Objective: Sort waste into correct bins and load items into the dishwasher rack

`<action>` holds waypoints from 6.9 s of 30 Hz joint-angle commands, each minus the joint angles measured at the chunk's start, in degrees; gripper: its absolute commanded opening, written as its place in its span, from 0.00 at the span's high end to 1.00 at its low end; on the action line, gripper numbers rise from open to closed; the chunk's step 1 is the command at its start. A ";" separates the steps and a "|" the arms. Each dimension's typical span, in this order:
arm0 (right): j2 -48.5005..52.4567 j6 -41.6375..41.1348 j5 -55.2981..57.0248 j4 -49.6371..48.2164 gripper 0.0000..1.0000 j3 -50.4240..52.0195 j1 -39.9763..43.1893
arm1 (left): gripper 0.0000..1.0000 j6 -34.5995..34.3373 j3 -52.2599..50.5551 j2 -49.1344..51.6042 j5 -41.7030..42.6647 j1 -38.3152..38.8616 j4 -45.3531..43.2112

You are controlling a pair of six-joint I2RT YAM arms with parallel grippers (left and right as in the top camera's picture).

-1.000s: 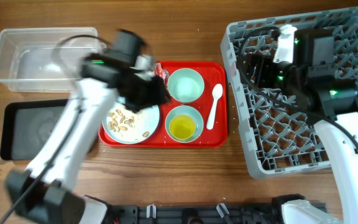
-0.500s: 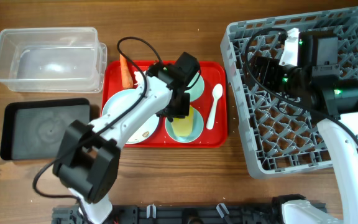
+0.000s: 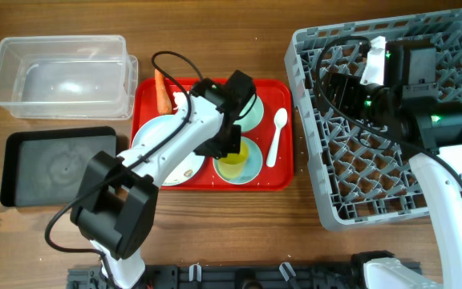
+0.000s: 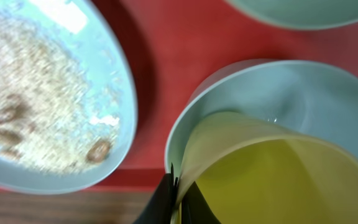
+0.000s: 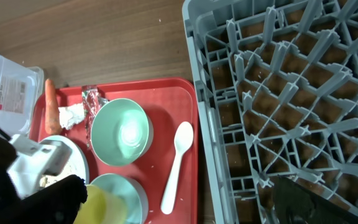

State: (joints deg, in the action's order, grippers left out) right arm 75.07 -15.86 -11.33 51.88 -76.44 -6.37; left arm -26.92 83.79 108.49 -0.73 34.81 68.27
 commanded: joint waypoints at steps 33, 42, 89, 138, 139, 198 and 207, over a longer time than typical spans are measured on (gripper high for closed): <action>2.64 14.01 -61.20 -22.40 0.41 -1.44 -4.28 | 0.96 -0.57 7.06 -13.73 78.75 -21.68 -19.28; 0.61 14.08 -37.97 -13.88 0.44 -1.46 -0.68 | 0.00 -0.55 7.06 -13.73 68.67 -22.97 -20.02; 11.30 5.53 -8.22 16.72 0.59 -12.48 5.38 | 0.00 2.73 7.06 -13.73 42.38 -26.84 -7.43; 14.01 -8.74 64.76 1.57 0.96 -12.17 -5.07 | 0.00 -5.70 7.08 -43.87 -9.62 -34.60 3.37; 14.73 -7.52 65.83 0.74 0.96 -11.82 -3.87 | 0.00 -5.70 7.08 -43.87 -9.62 -34.60 3.37; 21.57 9.55 -4.24 6.21 0.45 -7.76 -16.22 | 0.00 -5.70 7.08 -43.87 -9.62 -34.60 3.37; 29.07 6.16 -3.43 2.78 0.39 4.35 -25.51 | 0.00 -5.70 7.08 -43.87 -9.62 -34.60 3.37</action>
State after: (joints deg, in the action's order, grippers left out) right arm 101.65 -6.61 -13.52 56.64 -74.65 -30.13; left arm -32.08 90.72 64.51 -9.21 0.56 71.83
